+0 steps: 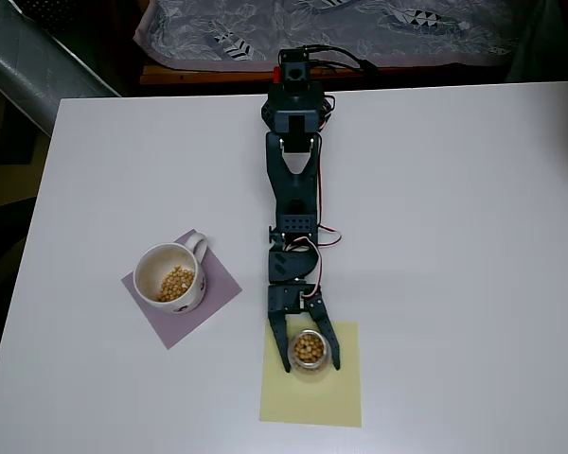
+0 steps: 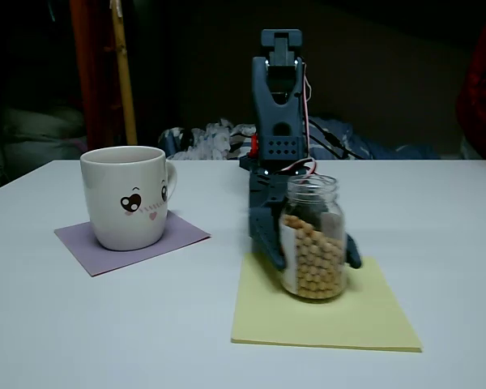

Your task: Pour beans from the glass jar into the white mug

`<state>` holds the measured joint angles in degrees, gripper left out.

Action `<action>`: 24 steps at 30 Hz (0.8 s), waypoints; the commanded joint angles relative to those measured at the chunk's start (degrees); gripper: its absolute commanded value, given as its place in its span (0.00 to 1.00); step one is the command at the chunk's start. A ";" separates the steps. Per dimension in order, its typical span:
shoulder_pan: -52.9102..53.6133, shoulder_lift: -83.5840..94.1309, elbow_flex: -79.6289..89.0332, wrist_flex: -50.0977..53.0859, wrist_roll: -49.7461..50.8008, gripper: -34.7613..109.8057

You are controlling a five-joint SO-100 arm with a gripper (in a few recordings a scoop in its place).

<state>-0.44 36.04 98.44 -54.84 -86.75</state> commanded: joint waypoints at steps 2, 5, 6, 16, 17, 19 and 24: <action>-0.79 0.88 -1.14 -0.70 -0.26 0.39; -0.70 0.97 -1.32 -0.70 0.79 0.49; -0.62 1.23 -1.41 -0.70 1.14 0.53; 3.25 14.85 8.70 -0.62 12.04 0.75; 3.96 18.63 11.78 -0.62 14.15 0.78; 5.45 27.42 18.98 -0.53 19.07 0.81; 9.40 50.36 36.83 3.16 34.54 0.77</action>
<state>6.59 71.10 126.74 -54.23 -59.41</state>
